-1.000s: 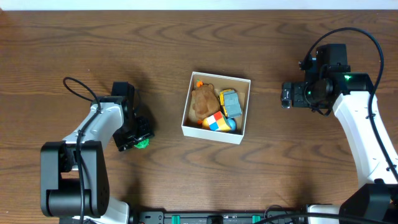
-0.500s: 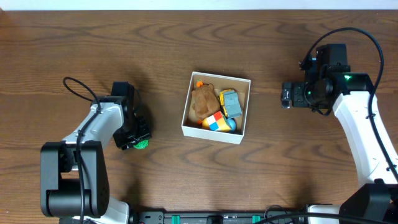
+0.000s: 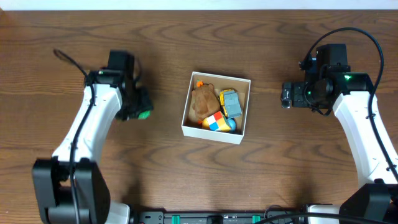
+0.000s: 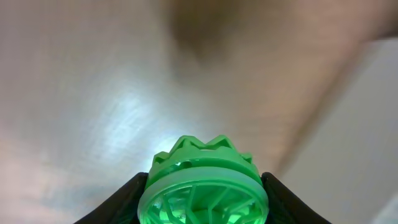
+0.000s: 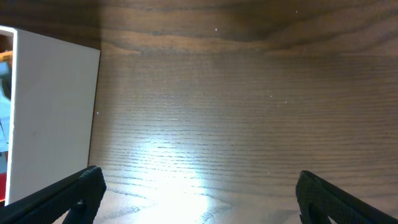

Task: Pack container
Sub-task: 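Lift the green object and lower it into the box, release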

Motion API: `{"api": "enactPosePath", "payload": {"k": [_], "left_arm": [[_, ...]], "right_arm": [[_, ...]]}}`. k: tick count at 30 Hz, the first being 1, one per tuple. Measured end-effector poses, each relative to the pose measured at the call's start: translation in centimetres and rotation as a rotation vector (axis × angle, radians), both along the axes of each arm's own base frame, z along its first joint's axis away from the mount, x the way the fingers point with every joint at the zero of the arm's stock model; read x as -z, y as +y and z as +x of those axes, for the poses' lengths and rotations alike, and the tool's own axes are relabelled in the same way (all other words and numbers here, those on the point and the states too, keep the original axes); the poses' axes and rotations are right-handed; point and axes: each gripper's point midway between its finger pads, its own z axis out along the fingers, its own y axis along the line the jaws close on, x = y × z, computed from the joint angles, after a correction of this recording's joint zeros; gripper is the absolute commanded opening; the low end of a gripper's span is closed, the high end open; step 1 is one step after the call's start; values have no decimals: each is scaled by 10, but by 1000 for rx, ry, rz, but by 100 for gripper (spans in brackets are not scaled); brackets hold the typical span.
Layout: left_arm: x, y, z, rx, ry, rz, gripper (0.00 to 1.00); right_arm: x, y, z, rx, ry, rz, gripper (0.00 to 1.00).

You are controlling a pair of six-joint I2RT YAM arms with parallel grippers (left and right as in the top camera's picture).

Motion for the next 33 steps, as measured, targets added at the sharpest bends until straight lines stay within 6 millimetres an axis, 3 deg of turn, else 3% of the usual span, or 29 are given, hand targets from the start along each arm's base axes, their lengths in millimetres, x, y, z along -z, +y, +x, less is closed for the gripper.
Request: {"api": "enactPosePath", "payload": {"k": [3,6,9,14,17,25,28,30,31,32,33], "left_arm": [[-49,-35,28,132,-191,-11,15],[-86,-78,41,278,-351,-31,15],[-96,-117,35,410,-406,-46,15],[-78,-160,16,550,-359,-51,16],[-57,-175,5,608,-295,-41,16],[1,-172,-14,633,-89,8,17],[5,-171,-15,633,-74,11,50],[4,-171,-15,633,-75,11,51],[4,-171,-15,633,-75,11,59],[4,-171,-15,636,-76,11,75],[4,-171,-15,638,-76,12,84]], "right_arm": [[0,0,0,0,-1,0,99],[0,0,0,0,-2,0,99],[0,0,1,0,-2,0,99],[0,0,1,0,-3,0,99],[0,0,1,0,-3,0,99],[0,0,1,0,-3,0,99],[0,0,1,0,-3,0,99],[0,0,1,-1,-3,0,99],[0,0,1,-1,-3,0,99],[0,0,1,-1,-3,0,99],[0,0,1,-1,-3,0,99]]}}
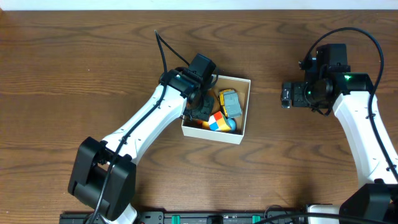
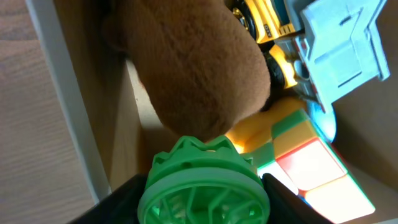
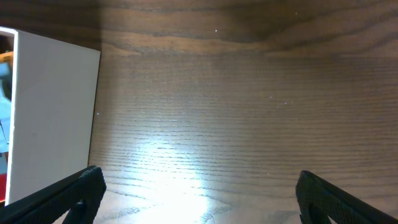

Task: Pack container
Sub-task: 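Lift the green object and lower it into the box, release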

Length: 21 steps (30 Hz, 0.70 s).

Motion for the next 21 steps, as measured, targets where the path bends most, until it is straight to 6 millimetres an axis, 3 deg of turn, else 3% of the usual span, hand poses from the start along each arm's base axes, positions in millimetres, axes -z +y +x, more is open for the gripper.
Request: {"api": "enactPosePath", "payload": {"k": [2,9,12,17,20,21], "left_arm": [[0,0,0,-4,1,-1,100],[-6,-1,1,0,-12,-15,98],[-18,2,3,-10,-40,-32,98],[-60,26,14,-78,-154,-66,98],[-88,54,23,-149,-244,-64,98],[-97,64,25,-178,-271,-62,98]], "right_arm": [[0,0,0,-2,0,-1,99],[0,0,-1,-6,2,-2,99],[0,0,-1,-6,2,-2,95],[0,1,-1,-27,3,-4,68],[2,2,-5,-44,16,-7,29],[2,2,-5,-48,19,-7,23]]}}
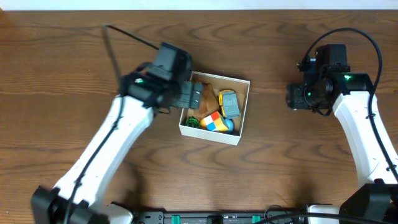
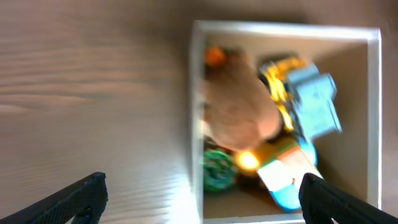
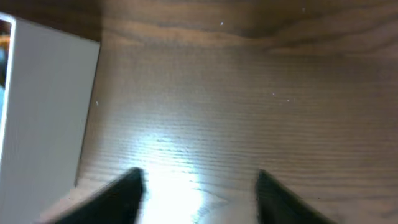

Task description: Pack container

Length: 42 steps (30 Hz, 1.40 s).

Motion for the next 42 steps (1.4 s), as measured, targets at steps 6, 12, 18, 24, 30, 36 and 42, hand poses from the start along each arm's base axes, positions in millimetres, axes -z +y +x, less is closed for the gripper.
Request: {"api": "enactPosePath", "payload": {"k": [6,12,18,24,30,36,42], "left_arm": [[-24,76,5,-241,-43,13,98],[-15,127,7,-423,15,-17,98],[-5,138,10,-460,54,-48,98],[4,135,12,-458,87,-55,98],[5,135,12,-458,92,-54,98],[5,135,12,-458,92,-54,98],[5,135,12,-458,92,-54,98]], "right_arm": [[0,12,3,-47,-15,-3,16],[23,42,12,-126,-3,16,20],[59,73,25,-200,26,36,20],[78,98,35,-252,19,76,23],[76,122,63,-294,-102,149,24],[56,140,90,-334,-247,227,27],[55,140,93,-333,-259,225,43]]}}
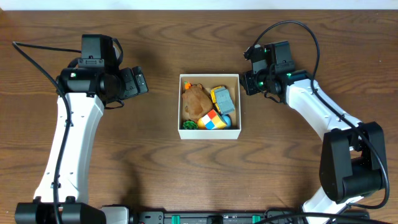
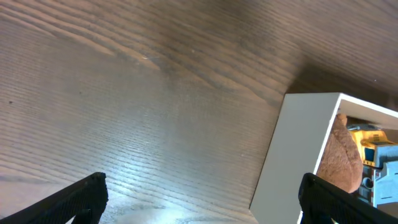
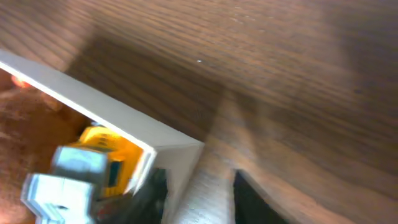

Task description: Pack container

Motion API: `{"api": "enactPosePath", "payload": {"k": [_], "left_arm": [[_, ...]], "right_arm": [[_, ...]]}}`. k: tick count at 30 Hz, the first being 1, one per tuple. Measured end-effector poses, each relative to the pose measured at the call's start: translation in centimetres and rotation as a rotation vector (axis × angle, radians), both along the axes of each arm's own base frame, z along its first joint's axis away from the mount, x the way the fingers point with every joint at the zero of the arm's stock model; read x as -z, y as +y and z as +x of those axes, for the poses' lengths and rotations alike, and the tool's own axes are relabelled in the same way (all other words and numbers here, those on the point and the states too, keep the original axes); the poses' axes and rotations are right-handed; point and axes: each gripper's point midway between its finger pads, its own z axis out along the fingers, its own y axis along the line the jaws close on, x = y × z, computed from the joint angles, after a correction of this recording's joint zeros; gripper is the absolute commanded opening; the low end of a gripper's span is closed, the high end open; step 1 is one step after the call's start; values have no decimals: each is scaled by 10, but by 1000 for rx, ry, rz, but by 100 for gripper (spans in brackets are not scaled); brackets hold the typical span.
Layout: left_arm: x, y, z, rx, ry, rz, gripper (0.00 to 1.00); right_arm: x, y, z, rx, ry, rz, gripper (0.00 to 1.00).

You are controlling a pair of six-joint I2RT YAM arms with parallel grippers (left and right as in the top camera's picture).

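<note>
The white container [image 1: 209,134] sits mid-table, squared to the table edges. It holds a brown plush [image 1: 194,99], a yellow and blue toy car [image 1: 221,98], a colour cube [image 1: 212,121] and a green ridged toy [image 1: 189,124] in its front left corner. My left gripper [image 1: 142,83] hangs open over bare wood left of the box; the left wrist view shows the container's wall [image 2: 292,155] and the plush [image 2: 348,155]. My right gripper [image 1: 247,81] is at the box's far right corner. Its jaws are narrowed astride the wall [image 3: 112,115], and wood shows between wall and outer finger.
Dark wooden table [image 1: 124,162] runs all round the box. Black cables loop from both arms over the table's far side. The right wrist view is blurred.
My left gripper has drawn back to the left, away from the box. My right arm has come from the table's right side to the box's far right corner. The box now lies square.
My left gripper first held the green toy left of the box, then held it over the plush inside. Later it was open with the toy lying in the front left corner. My right gripper stayed open at the right, narrowed its jaws, and now straddles the box wall.
</note>
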Motion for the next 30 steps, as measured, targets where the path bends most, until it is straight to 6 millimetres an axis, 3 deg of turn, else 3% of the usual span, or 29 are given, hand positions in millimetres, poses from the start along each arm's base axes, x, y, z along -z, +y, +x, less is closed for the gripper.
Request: {"api": "enactPosePath", "payload": {"k": [3,5,6,9,16,20,25,30], "left_arm": [[0,0,0,7,0,3,98],[0,0,0,21,-1,10,98],[0,0,0,30,-2,15,98],[-1,2,3,51,-17,36,98],[-4,7,9,100,-43,90,98],[-4,8,8,118,-41,106,98],[-8,6,6,142,-56,105,98],[-47,5,-11,158,-187,120,98]], "right_arm": [[2,-8,3,35,-6,-36,53],[3,-16,5,64,-9,-72,75],[4,-22,5,81,-7,-90,98],[-4,-46,9,149,-25,-139,99],[-72,-110,17,324,-178,-195,99],[-105,-127,6,358,-231,-195,99],[-114,-142,-18,389,-184,-193,99],[-136,-156,-43,441,-191,-181,99]]}}
